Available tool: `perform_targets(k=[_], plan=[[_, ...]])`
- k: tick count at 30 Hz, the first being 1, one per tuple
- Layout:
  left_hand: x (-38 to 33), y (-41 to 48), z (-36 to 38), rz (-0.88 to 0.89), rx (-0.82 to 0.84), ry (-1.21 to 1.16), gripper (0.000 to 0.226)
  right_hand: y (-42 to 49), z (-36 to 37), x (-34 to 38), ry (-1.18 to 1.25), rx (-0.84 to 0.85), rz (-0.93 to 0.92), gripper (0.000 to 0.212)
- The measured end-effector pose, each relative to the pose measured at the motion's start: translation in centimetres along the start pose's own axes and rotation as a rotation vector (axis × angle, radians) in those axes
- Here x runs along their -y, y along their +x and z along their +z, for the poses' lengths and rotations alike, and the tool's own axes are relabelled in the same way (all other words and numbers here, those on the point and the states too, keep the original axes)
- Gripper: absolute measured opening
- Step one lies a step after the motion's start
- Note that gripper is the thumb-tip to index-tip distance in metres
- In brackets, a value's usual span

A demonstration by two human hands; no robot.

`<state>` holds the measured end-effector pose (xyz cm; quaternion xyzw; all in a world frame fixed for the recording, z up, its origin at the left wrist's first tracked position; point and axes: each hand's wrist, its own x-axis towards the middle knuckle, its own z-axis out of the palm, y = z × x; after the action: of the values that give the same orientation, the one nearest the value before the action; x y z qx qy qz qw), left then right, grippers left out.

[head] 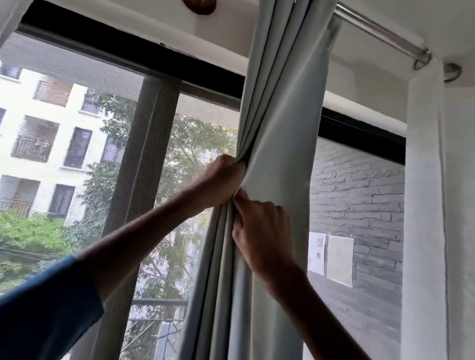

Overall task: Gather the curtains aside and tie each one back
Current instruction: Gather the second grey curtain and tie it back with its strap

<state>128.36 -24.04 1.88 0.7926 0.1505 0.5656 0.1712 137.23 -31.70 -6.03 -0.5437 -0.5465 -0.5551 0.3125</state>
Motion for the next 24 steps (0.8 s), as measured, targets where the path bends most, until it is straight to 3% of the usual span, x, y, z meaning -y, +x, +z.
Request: perform_targets(k=[3, 6, 9, 11, 13, 15, 16, 18, 22, 24], plan=[[-0.3, -0.6, 0.4, 0.027, 0.017, -0.022, 0.076, -1.9, -0.3, 0.7, 0.062, -0.067, -0.1, 0.024], [0.1, -0.8, 0.4, 0.037, -0.045, 0.153, 0.066, -3.1, -0.4, 0.0, 0.27, -0.035, -0.103, 0.024], [0.9, -0.7, 0.6, 0.067, -0.112, 0.284, 0.043, -2.6, -0.5, -2.6, 0.546, -0.166, 0.123, 0.014], [1.2, -0.9, 0.7, 0.073, -0.135, 0.251, 0.042, -1.6, -0.3, -4.8, 0.496, -0.369, 0.322, 0.014], [1.1, -1.3, 1.1, 0.082, -0.145, 0.225, 0.043, -0.6, 0.3, -7.5, 0.339, -0.441, 0.528, 0.042], [1.0, -1.9, 1.4, 0.077, -0.147, 0.23, 0.043, 0.2, 0.7, -10.1, 0.424, -0.278, 0.744, 0.079], [0.9, -2.2, 1.6, 0.073, -0.147, 0.233, 0.043, 0.5, 0.7, -11.0, 0.51, -0.2, 0.828, 0.087], [0.9, -3.0, 2.1, 0.067, -0.14, 0.252, 0.043, 0.3, 0.9, -11.8, 0.563, -0.153, 0.858, 0.075], [1.5, -4.8, 3.5, 0.12, -0.168, 0.291, 0.035, -2.0, 1.1, -10.0, 0.541, -0.365, 0.692, 0.019], [1.6, -5.3, 4.1, 0.179, -0.202, 0.305, 0.029, -3.3, 1.1, -8.6, 0.585, -0.442, 0.578, 0.017]])
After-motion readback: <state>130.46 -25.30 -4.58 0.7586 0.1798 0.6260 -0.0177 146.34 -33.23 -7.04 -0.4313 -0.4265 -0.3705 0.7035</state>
